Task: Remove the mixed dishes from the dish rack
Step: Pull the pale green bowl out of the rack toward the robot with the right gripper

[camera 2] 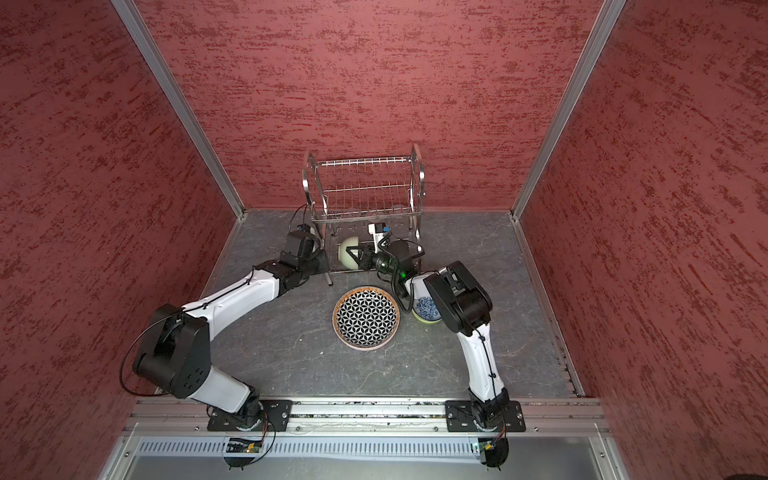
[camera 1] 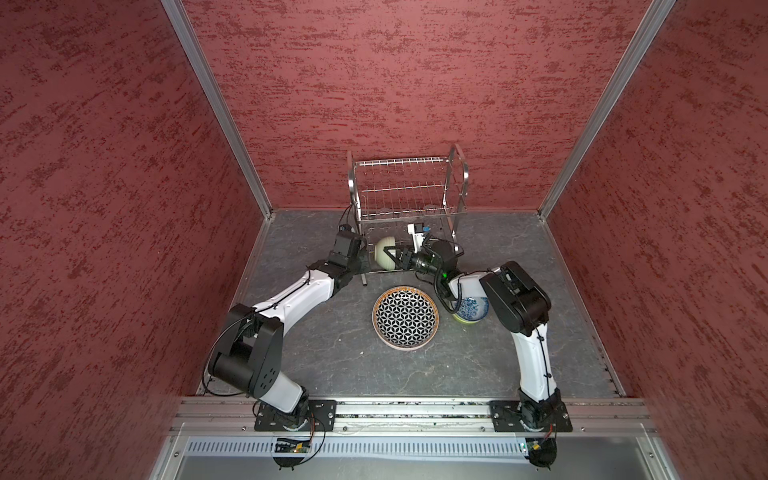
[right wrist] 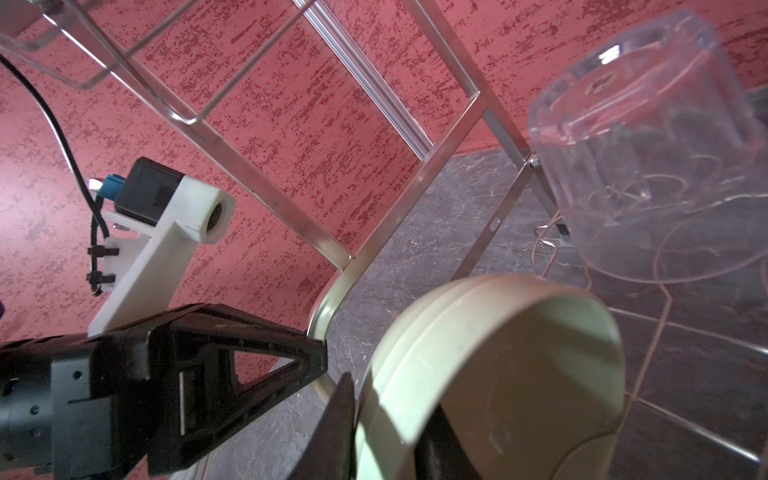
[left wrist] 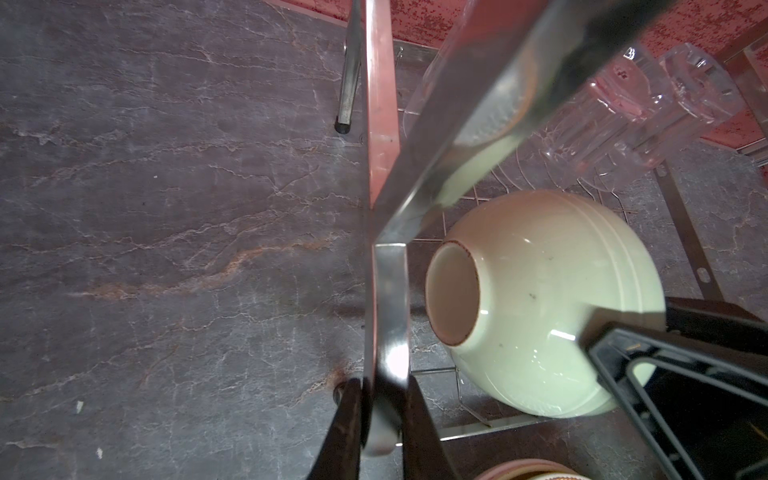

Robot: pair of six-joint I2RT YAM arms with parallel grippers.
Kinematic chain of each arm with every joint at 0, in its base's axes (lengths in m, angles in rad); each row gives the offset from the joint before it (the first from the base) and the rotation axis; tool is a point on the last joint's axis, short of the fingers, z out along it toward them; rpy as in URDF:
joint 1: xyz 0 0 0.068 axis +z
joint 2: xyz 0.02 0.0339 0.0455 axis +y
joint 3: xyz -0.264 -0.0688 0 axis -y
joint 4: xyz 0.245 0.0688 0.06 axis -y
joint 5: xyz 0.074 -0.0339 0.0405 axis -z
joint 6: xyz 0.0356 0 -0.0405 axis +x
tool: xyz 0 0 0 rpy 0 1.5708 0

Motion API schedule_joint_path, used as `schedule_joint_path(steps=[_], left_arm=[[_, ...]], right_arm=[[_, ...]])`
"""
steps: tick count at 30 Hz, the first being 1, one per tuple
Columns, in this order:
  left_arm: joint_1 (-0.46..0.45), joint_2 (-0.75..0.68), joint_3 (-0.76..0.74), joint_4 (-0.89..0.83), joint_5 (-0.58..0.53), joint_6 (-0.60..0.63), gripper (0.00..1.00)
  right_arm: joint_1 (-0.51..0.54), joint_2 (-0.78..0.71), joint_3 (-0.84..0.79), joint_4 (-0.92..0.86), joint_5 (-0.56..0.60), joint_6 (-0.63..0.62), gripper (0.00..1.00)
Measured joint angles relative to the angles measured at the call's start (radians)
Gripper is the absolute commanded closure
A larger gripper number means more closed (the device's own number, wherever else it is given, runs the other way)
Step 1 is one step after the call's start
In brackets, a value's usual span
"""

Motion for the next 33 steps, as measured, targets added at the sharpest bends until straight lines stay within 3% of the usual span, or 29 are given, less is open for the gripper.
schedule_joint_path(steps=[10,33], left_arm=[[-0.001,0.001,0.000,0.003,0.006,0.003,0.86],[-0.001,0.001,0.000,0.003,0.019,0.004,0.86]], right_arm=[[-0.004,0.058,0.010,0.137,-0.074,0.141,1.00],[-0.034,0.103,0.010,0.301,-0.095,0.390,1.00]])
